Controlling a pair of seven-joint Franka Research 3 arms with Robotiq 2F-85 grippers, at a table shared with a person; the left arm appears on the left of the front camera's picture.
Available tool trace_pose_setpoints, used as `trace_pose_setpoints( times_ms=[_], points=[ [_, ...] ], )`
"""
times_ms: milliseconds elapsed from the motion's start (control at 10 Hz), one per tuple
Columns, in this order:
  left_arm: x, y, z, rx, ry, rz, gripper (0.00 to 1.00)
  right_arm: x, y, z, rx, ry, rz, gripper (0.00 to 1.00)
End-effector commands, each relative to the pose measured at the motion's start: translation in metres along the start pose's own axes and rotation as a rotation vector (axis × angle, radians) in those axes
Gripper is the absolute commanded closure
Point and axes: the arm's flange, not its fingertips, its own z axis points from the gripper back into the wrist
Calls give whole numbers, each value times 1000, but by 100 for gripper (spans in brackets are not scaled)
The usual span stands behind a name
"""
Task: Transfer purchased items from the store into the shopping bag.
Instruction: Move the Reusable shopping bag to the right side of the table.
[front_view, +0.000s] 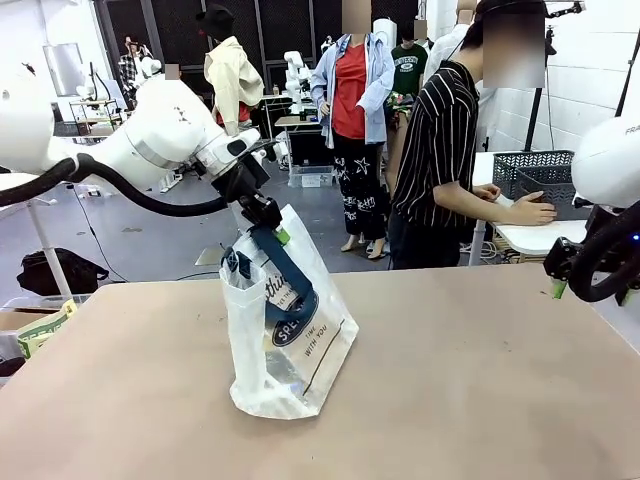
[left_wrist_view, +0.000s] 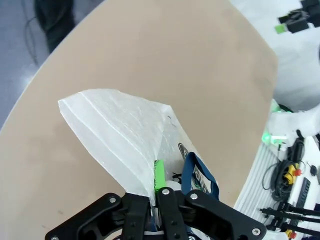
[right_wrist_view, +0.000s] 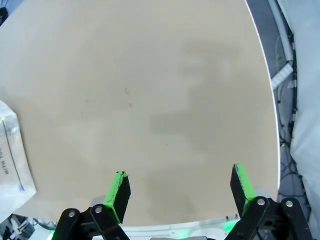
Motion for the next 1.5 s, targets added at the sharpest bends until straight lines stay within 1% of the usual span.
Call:
trace_pose_setpoints(
  times_ms=[0,100,300,500,800,1000,1100,1200,1400],
  points=[
    [-19,-24,23,181,10,49,100,-1,-3,0,-14,12,2,0],
    [-33,-36,42,234,-11,66,100,-1,-3,0,-14,12,2,0],
    [-50,-40,75,303,-4,118,100,-1,-3,0,-14,12,2,0],
    [-69,-37,117,333,-9,228,100,-1,-3,0,-14,12,2,0],
    [-102,-39,184,402,-11,357,100,-1,-3,0,-14,12,2,0],
    [-131,-22,222,377,69,480,100,-1,-3,0,-14,12,2,0],
    [-147,-15,233,389,115,508,100,-1,-3,0,-14,12,2,0],
    [-164,-8,243,413,146,558,100,-1,-3,0,-14,12,2,0],
    [-200,0,261,419,177,641,100,-1,-3,0,-14,12,2,0]
  ],
)
